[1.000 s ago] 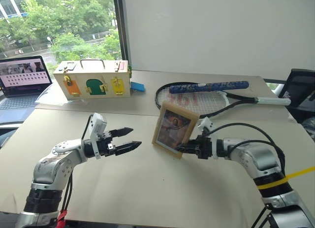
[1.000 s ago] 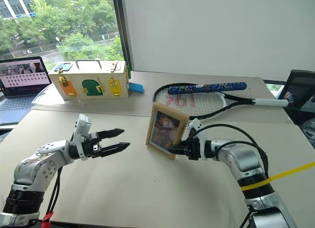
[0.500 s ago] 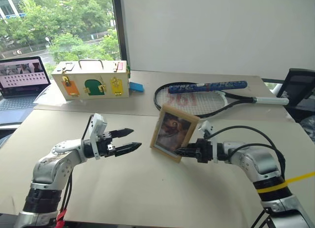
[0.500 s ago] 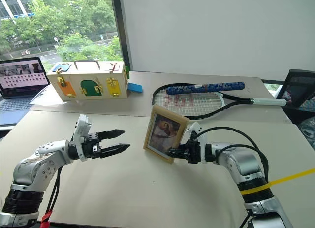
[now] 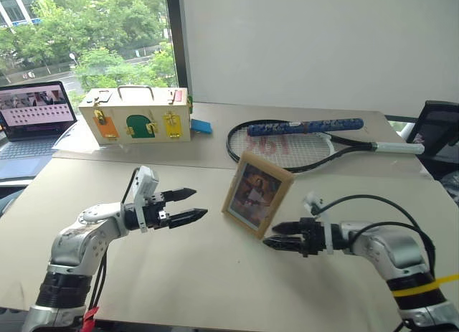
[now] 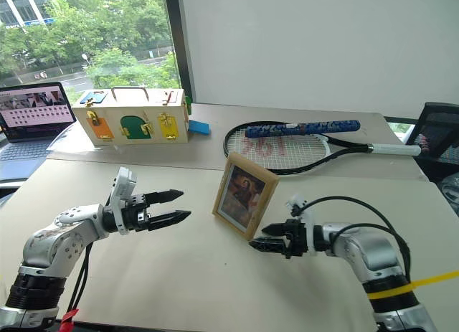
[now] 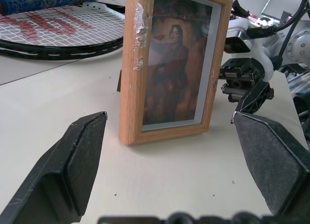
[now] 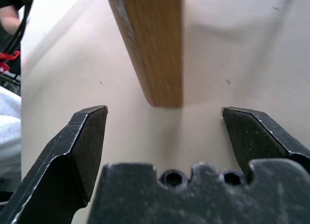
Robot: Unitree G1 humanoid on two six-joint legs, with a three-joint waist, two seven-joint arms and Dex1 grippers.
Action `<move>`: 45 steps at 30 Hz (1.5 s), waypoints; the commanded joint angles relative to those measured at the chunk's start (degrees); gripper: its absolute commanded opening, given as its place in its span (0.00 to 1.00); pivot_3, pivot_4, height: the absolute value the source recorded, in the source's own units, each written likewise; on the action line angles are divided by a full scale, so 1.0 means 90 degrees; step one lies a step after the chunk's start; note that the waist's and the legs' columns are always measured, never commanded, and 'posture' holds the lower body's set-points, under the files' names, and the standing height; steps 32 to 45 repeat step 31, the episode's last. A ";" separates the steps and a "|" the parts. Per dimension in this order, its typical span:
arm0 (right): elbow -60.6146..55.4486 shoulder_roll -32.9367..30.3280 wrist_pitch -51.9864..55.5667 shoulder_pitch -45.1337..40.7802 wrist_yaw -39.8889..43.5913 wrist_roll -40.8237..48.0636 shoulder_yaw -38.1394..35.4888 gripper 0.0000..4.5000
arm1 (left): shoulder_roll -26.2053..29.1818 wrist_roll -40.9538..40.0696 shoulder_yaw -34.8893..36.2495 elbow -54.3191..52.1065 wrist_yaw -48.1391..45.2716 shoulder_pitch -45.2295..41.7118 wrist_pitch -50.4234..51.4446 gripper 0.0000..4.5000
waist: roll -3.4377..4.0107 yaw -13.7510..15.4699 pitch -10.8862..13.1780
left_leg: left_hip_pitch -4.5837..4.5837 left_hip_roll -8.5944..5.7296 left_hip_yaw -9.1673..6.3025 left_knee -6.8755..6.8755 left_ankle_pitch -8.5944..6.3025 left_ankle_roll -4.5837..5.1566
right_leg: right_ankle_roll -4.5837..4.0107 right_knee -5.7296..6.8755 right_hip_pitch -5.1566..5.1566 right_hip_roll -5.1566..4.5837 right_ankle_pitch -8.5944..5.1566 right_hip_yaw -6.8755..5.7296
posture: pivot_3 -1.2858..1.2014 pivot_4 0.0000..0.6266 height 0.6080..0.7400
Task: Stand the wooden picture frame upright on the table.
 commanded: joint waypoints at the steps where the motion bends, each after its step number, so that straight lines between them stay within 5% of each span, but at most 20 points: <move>1: -0.0298 -0.0129 -0.1443 0.0727 -0.0140 -0.0399 -0.1005 0.98 | -0.0005 0.0290 0.0338 -0.0099 0.0489 0.0194 -0.0363 1.00 | 0.0000 0.0012 0.0000 | 0.0000 0.0000 0.0000 0.0001 0.0000 0.0000 | 0.0000 0.0000 0.0000 0.0000 0.0000 0.0000 | 0.52 0.24 0.85; 3: -0.0517 0.0091 -0.2491 0.1033 -0.0494 -0.0758 -0.1413 0.98 | -0.0133 0.0649 0.0387 -0.0035 0.0989 0.0277 -0.0629 1.00 | 0.0000 0.0013 0.0000 | 0.0001 0.0000 0.0000 0.0002 0.0000 0.0000 | 0.0001 0.0001 0.0000 0.0000 -0.0001 0.0001 | 0.52 0.24 0.85; 8: -0.1830 0.0435 -0.1755 0.1276 -0.1601 0.0146 -0.2551 0.98 | -0.0296 0.1719 0.0141 0.0145 0.1879 0.0551 -0.1320 1.00 | 0.0005 -0.0088 -0.0002 | 0.0006 0.0001 0.0000 -0.0002 0.0001 0.0000 | 0.0000 0.0007 -0.0001 0.0002 0.0001 0.0007 | 0.52 0.24 0.85; 16: -0.1747 0.0720 -0.1470 0.1664 -0.2318 0.0144 -0.2750 0.98 | -0.0731 0.2107 -0.0096 0.0547 0.2078 0.0418 -0.1906 1.00 | -0.0012 0.0010 -0.0011 | 0.0007 -0.0004 0.0003 0.0003 0.0001 0.0000 | 0.0002 0.0000 0.0008 -0.0003 0.0001 0.0008 | 0.52 0.24 0.85; 45: -0.2084 0.0491 -0.1775 0.2022 -0.1731 0.0250 -0.2665 0.98 | -0.0551 0.1938 -0.0050 0.0748 0.1456 0.0244 -0.1892 1.00 | -0.0010 0.0010 -0.0012 | 0.0008 -0.0003 0.0002 0.0000 0.0003 0.0003 | 0.0001 0.0003 0.0008 -0.0001 0.0001 0.0006 | 0.52 0.24 0.85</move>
